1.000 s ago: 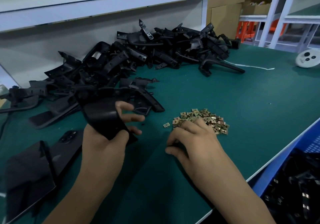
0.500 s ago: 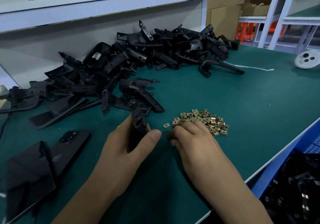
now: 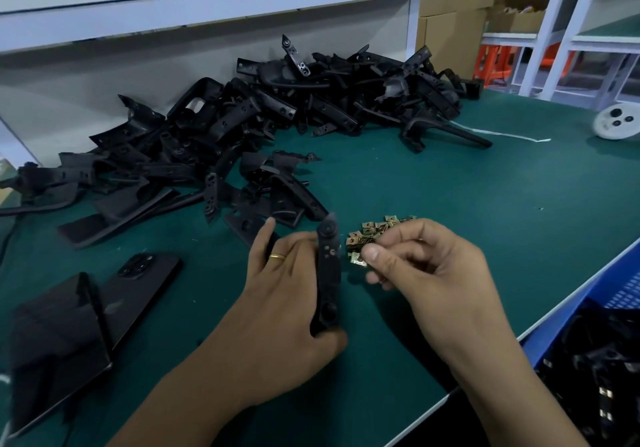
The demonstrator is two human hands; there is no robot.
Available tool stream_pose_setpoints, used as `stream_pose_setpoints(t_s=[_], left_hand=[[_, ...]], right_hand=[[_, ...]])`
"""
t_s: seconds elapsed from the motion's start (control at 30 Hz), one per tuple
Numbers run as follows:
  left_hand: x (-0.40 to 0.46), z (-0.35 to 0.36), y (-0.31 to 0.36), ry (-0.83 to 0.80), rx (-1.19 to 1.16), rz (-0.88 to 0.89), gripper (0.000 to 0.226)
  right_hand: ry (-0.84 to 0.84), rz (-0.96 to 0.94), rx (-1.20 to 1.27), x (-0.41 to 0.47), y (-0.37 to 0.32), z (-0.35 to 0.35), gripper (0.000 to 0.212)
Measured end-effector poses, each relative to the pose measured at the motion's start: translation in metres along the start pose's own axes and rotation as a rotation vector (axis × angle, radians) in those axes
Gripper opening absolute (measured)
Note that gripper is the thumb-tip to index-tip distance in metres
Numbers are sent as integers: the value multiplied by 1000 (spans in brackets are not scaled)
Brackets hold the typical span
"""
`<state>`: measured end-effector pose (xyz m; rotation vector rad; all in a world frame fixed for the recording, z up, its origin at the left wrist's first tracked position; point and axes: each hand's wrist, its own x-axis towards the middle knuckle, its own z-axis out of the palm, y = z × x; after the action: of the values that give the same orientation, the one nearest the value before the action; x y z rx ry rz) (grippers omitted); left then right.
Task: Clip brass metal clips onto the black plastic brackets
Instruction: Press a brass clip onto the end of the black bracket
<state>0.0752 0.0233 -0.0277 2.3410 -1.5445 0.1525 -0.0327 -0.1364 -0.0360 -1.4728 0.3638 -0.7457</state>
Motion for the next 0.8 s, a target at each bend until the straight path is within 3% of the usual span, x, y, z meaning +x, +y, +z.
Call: stream_pose_setpoints(t_s=[0.17,0.53,0.7,0.8], left_hand=[[-2,0,5,-18,40,20,65],[-4,-2,9,-20,34,60,75],[-4,-3,14,-16,-53,102,73],[-2,-4,15,11,-86,86,64]], right_hand=[[-18,20,65,1,0,0,29],[-70,-4,74,0,0,-2,20],[-79,-12,152,-1,-4,-1,28],[-126,-43,179,-2,-3,-4,21]])
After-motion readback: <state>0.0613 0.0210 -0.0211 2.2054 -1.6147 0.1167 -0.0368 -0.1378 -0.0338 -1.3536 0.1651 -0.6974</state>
